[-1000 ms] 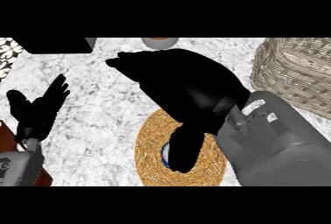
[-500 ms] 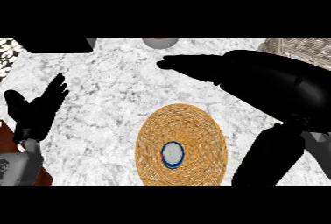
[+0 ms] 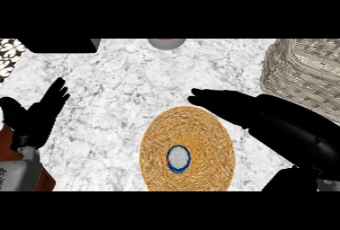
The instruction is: Pick the can from the placemat and place it in the basket
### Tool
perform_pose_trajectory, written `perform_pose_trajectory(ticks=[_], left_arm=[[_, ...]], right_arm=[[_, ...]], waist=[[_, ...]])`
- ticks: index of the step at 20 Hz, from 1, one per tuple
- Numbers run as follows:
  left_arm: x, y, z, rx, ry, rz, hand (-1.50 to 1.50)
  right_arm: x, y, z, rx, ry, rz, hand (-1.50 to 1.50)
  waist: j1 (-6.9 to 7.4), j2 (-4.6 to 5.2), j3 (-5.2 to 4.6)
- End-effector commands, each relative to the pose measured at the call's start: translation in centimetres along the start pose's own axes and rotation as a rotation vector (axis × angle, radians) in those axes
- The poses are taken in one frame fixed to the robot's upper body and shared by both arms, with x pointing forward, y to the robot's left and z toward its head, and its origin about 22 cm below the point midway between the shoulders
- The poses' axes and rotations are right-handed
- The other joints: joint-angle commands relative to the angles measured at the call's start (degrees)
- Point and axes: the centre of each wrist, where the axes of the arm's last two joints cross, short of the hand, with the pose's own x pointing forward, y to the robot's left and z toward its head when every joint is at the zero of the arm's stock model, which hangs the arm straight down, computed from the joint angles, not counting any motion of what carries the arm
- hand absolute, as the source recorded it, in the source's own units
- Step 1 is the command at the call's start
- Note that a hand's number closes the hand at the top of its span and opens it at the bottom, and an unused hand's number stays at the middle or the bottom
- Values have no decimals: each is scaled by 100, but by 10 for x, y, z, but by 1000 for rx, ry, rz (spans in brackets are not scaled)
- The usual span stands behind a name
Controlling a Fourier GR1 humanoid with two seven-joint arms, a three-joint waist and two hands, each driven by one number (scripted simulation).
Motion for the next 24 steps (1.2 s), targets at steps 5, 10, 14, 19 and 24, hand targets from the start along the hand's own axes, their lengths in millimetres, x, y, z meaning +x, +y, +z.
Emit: perform_pose_trajectory(ticks=[5,10,14,19,24], left_arm=[[10,-8,-8,4,-8,-17,0],[4,14,-8,6,-9,-1,0],[-1,-6,-11,0,0,-7,0],[-13,-2,1,4,-12,-1,0],[-1,-1,-13,1,5,-18,0]], right_arm=[[-28,74,-36,-67,-22,-14,-150],[-41,103,-61,-138,-70,-129,-150],[-49,129,-87,-83,-21,-86,-150],[-49,135,-89,8,51,-31,-150],[-57,131,-101,35,77,0,-150]], waist=[[33,23,3],[34,17,-1],[24,10,-2],[25,2,-3],[10,5,-3]])
